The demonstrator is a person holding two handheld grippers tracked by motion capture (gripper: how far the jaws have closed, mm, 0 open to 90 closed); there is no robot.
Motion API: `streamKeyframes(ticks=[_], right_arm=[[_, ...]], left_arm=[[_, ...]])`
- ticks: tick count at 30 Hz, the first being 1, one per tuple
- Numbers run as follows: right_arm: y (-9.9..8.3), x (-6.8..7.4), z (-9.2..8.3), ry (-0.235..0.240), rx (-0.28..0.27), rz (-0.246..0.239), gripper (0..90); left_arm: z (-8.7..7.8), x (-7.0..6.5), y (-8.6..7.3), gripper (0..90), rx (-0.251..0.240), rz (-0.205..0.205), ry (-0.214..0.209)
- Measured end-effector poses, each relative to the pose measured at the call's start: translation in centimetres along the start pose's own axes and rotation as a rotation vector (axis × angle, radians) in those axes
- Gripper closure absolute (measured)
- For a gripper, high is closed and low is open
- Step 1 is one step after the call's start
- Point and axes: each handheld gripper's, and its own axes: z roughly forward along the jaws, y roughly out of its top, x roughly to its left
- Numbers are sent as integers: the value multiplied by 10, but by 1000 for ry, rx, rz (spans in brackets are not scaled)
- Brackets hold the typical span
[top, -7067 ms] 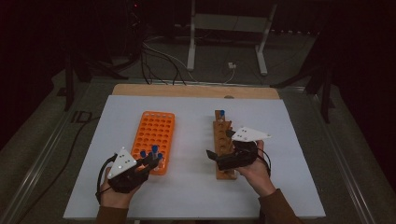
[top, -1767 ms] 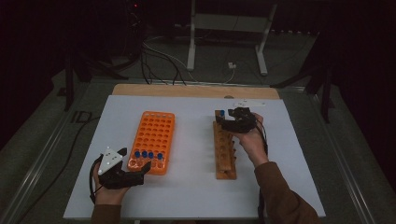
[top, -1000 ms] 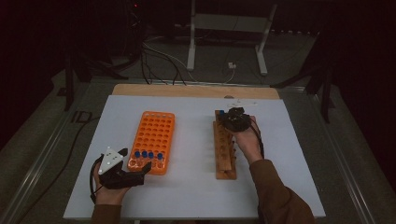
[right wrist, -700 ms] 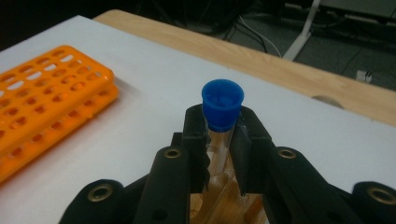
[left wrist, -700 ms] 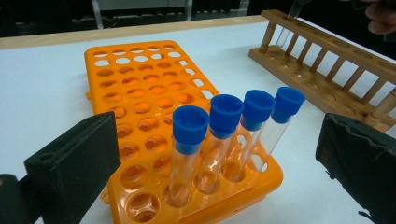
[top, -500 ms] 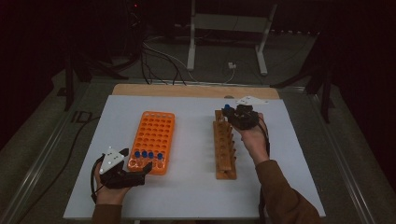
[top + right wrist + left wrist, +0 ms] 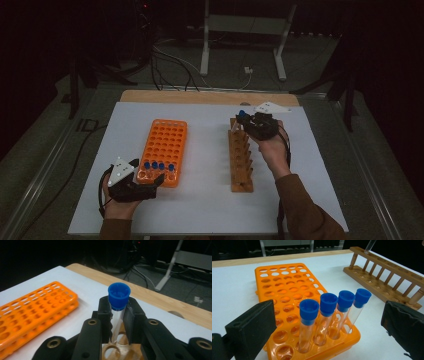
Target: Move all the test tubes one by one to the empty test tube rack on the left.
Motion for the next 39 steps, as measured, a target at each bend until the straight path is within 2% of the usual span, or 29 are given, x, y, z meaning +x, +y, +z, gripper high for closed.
streamKeyframes(ticks=[12, 22, 27, 34, 39], right_arm=[[-5, 28, -1, 82, 17, -56, 776], [-12, 48, -5, 175, 34, -73, 776], [-14, 56, -8, 214, 48, -76, 776], [-15, 68, -11, 266, 59, -75, 775], [-14, 76, -15, 292, 62, -79, 775]], left_arm=[[-1, -8, 4, 4, -16, 28, 20], [-1, -25, 16, 10, -46, 78, 47], [4, -34, 23, 10, -50, 107, 46], [18, -50, 34, 26, -42, 150, 23], [31, -60, 40, 53, -12, 171, 12]])
